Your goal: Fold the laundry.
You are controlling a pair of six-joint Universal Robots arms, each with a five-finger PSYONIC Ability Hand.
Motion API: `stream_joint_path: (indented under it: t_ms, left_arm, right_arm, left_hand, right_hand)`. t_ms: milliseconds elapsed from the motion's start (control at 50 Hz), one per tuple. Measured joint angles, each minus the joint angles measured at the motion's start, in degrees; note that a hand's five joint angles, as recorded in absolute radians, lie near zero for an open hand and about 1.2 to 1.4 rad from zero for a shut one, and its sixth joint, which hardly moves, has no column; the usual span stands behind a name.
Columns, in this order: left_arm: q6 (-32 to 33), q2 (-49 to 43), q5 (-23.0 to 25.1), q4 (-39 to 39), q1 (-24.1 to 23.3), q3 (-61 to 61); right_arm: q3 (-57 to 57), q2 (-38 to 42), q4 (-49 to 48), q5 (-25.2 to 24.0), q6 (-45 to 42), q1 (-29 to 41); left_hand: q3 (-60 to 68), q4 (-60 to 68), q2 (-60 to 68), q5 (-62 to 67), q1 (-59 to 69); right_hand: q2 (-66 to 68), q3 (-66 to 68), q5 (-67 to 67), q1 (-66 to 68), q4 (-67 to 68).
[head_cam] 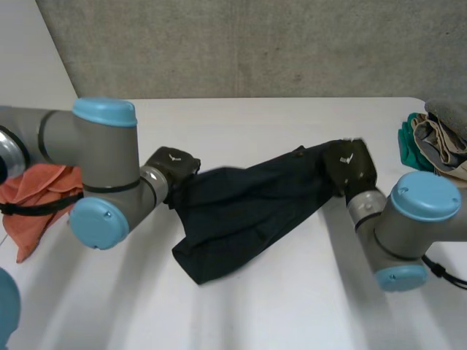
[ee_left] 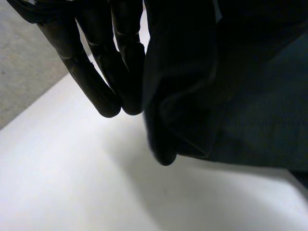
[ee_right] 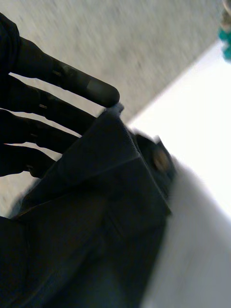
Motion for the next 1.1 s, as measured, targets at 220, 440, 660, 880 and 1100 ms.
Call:
stream_joint_path:
  t_ms: [220,440,660,880,1100]
  left_arm:
    - [-4.29,17.71,0.10,-3.93,2.66,0.78]
    - [-12.49,38.34,3.62,-7.30,4.95,4.29]
    - [-19.74,44.29,6.68,-14.14,8.22,11.50]
    - [-21.54,24.48,4.62,-13.94,11.20,29.06]
    - [-16.39,-8.39,0.71,-6.33,10.55,45.27]
  right_arm:
    - [-6.18,-18.67,11.14,-4.95,3.28,-3.17]
    - [-27.85,-30.13,45.93,-14.12,13.57,-9.12]
    - [-41.97,-32.87,58.40,-19.55,20.57,-12.18]
    - [-46.71,-18.69,54.62,-12.02,22.97,-4.93]
    - [-46.04,2.78,32.42,1.12,22.14,4.62]
  left_hand:
    - [0.00,0.00,0.05,-0.01,0.00]
    - [0.00,0.01,0.05,-0.03,0.00]
    - [0.21,0.22,0.21,0.41,0.00]
    - [0.21,0.24,0.22,0.41,0.00]
    - [0.22,0.25,0.24,0.41,0.00]
  right_hand:
    - [0.13,0.00,0.86,0.00,1.10]
    - [0.13,0.55,0.86,-0.04,1.31]
    - [0.13,0.89,1.88,-0.04,1.33]
    - [0.13,0.89,1.88,-0.04,1.33]
    - [0.13,0.90,2.66,-0.04,1.36]
